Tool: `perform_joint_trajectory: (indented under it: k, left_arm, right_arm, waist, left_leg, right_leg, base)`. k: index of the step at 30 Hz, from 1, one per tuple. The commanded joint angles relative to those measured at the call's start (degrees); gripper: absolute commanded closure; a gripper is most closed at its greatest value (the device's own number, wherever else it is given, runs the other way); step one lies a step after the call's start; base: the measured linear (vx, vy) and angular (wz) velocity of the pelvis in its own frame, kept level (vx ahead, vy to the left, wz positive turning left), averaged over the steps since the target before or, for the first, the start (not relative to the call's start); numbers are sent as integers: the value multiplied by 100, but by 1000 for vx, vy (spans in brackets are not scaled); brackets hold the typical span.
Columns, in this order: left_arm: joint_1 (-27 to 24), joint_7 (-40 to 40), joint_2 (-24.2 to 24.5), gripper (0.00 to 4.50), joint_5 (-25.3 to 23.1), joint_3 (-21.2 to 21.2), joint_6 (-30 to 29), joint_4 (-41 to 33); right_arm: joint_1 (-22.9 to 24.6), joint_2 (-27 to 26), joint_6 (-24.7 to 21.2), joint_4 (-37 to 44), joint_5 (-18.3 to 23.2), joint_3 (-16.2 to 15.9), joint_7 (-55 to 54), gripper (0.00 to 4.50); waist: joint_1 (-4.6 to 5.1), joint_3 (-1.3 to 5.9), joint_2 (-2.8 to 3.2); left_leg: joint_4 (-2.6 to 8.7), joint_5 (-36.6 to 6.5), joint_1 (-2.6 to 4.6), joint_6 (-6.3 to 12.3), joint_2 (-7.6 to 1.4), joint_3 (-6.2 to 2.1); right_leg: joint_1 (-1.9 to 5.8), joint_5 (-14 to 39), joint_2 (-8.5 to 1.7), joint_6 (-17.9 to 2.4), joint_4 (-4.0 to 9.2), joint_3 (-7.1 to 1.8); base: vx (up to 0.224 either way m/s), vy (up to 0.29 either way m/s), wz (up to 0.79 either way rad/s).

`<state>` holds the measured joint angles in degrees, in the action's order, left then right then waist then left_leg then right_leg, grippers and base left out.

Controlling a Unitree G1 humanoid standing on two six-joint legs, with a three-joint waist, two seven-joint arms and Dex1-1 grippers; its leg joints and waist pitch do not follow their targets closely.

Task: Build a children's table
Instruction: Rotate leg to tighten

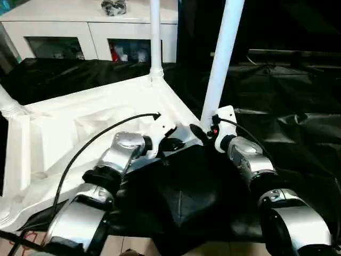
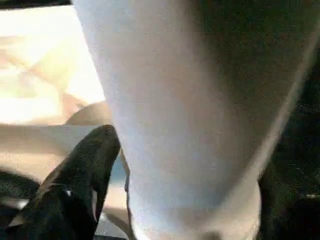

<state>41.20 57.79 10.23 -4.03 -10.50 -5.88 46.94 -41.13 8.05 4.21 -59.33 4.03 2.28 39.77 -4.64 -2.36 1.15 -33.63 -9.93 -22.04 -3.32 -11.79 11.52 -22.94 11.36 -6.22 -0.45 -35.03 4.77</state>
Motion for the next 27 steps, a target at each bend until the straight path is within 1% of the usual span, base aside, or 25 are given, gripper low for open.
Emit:
perform_joint_trajectory:
  k: [1, 2, 3, 4, 5, 6, 7, 8, 9, 10, 11, 12, 13, 14, 15, 16, 17, 22, 24, 25, 26, 27]
  left_arm:
    - [-11, 673, -180, 450, 348, -258, 253, -361]
    - [-36, 813, -119, 450, 363, -280, 270, -396]
    - [-61, 972, -46, 450, 366, -312, 301, -422]
    - [-69, 1035, -12, 450, 362, -327, 314, -427]
    - [-80, 1178, 75, 450, 343, -362, 351, -422]
    - [-80, 1178, 75, 450, 343, -362, 351, -422]
    - [-78, 1243, 123, 450, 334, -364, 365, -407]
    - [-64, 1340, 192, 450, 331, -343, 370, -384]
    - [-61, 1375, 215, 450, 330, -333, 365, -384]
    - [-51, 1405, 240, 450, 330, -321, 367, -374]
    - [-53, 1436, 259, 450, 329, -309, 364, -385]
    - [-41, 1476, 286, 450, 324, -303, 365, -371]
    - [-34, 1527, 317, 450, 320, -304, 371, -362]
    - [-30, 1565, 340, 450, 316, -310, 378, -354]
    - [-25, 1607, 370, 450, 319, -326, 390, -341]
    - [-16, 1636, 392, 450, 320, -340, 407, -320]
    - [-10, 1652, 405, 450, 321, -347, 418, -303]
    - [-4, 1708, 414, 450, 328, -345, 419, -292]
    - [-21, 1717, 398, 450, 335, -325, 400, -314]
    - [-28, 1700, 382, 450, 344, -313, 388, -321]
    - [-32, 1670, 364, 450, 351, -302, 375, -327]
    - [-32, 1617, 338, 450, 357, -286, 364, -327]
  right_arm:
    - [147, -139, 62, 106, -46, -526, 977, 71]
    - [194, -41, 110, 180, -62, -593, 1199, 71]
    - [240, 64, 139, 246, -88, -649, 1413, 71]
    - [260, 111, 152, 275, -96, -671, 1509, 71]
    - [318, 235, 145, 357, -93, -725, 1808, 71]
    - [318, 235, 145, 357, -93, -725, 1808, 71]
    - [364, 311, 109, 424, -68, -750, 2069, 71]
    - [450, 432, 63, 562, -18, -788, 2512, 71]
    - [475, 466, 41, 604, -3, -796, 2653, 71]
    - [523, 510, 1, 692, 22, -833, 2822, 71]
    - [557, 541, -24, 754, 42, -858, 2953, 85]
    - [609, 592, -98, 863, 73, -916, 3141, 95]
    - [649, 634, -166, 946, 100, -964, 3306, 95]
    - [668, 659, -215, 988, 115, -993, 3398, 95]
    - [679, 671, -262, 1012, 123, -1005, 3459, 105]
    - [678, 671, -294, 1008, 126, -999, 3487, 114]
    - [679, 662, -294, 1004, 117, -994, 3486, 125]
    - [712, 633, -389, 1102, 121, -976, 3516, 161]
    - [761, 623, -486, 1223, 151, -992, 3529, 164]
    - [774, 612, -506, 1239, 156, -990, 3497, 164]
    - [779, 594, -523, 1232, 157, -977, 3444, 169]
    - [776, 569, -547, 1207, 162, -955, 3380, 170]
  waist:
    - [-21, 363, -41]
    - [-25, 377, -42]
    - [-36, 380, -37]
    - [-45, 376, -45]
    - [-50, 361, -45]
    - [-53, 360, -46]
    - [-52, 361, -43]
    - [-63, 343, -40]
    - [-66, 348, -42]
    - [-78, 339, -38]
    - [-84, 330, -42]
    - [-93, 334, -40]
    - [-98, 335, -42]
    - [-112, 338, -50]
    - [-118, 340, -50]
    - [-122, 340, -33]
    - [-122, 345, -43]
    - [-129, 352, -48]
    - [-130, 346, -49]
    - [-135, 352, -67]
    - [-139, 353, -57]
    - [-136, 352, -73]
  left_leg:
    - [363, -923, 81, 523, -180, -63]
    - [344, -829, 82, 590, -178, -55]
    - [343, -800, 87, 614, -180, -58]
    - [336, -786, 88, 663, -177, -54]
    - [342, -863, 86, 670, -178, -50]
    - [345, -914, 89, 664, -179, -51]
    - [349, -953, 92, 642, -188, -54]
    - [370, -1120, 116, 573, -199, -55]
    - [369, -1158, 120, 556, -199, -57]
    - [376, -1215, 128, 522, -206, -54]
    - [389, -1253, 121, 488, -208, -59]
    - [392, -1267, 129, 466, -213, -63]
    - [393, -1279, 128, 455, -212, -64]
    - [392, -1239, 129, 443, -213, -66]
    - [392, -1214, 126, 436, -210, -67]
    - [393, -1197, 120, 421, -209, -71]
    - [390, -1189, 120, 409, -207, -69]
    - [382, -1093, 117, 405, -204, -70]
    - [385, -1114, 121, 410, -203, -69]
    - [382, -1071, 119, 426, -203, -68]
    - [379, -1065, 121, 427, -206, -68]
    - [380, -1065, 120, 429, -204, -65]
  right_leg:
    - [292, 198, -250, -1495, 333, -227]
    - [296, 17, -250, -1560, 307, -229]
    - [295, -34, -247, -1586, 300, -224]
    - [294, -38, -246, -1610, 303, -220]
    - [290, 73, -250, -1603, 318, -223]
    - [290, 149, -253, -1600, 329, -223]
    - [289, 212, -260, -1599, 330, -226]
    - [272, 469, -251, -1567, 363, -228]
    - [277, 519, -252, -1567, 363, -228]
    - [265, 591, -255, -1563, 372, -237]
    - [270, 662, -255, -1536, 381, -240]
    - [267, 694, -263, -1530, 380, -241]
    - [270, 713, -262, -1520, 384, -241]
    - [272, 697, -267, -1516, 380, -244]
    - [273, 685, -267, -1519, 375, -243]
    - [272, 683, -274, -1521, 373, -242]
    - [272, 671, -276, -1520, 372, -241]
    - [276, 561, -274, -1538, 355, -239]
    - [274, 594, -270, -1522, 363, -238]
    - [279, 554, -269, -1512, 357, -240]
    - [274, 552, -276, -1523, 354, -240]
    - [273, 562, -272, -1523, 355, -239]
  base:
    - [0, 0, 0]
    - [0, 0, 0]
    - [0, 0, 0]
    - [0, 0, 0]
    - [0, 0, 0]
    - [0, 0, 0]
    - [0, 0, 0]
    - [0, 0, 0]
    - [0, 0, 0]
    - [0, 0, 0]
    - [0, 0, 0]
    - [0, 0, 0]
    - [0, 0, 0]
    - [0, 0, 0]
    - [0, 0, 0]
    - [0, 0, 0]
    - [0, 0, 0]
    - [0, 0, 0]
    - [0, 0, 0]
    - [0, 0, 0]
    - [0, 0, 0]
    - [0, 0, 0]
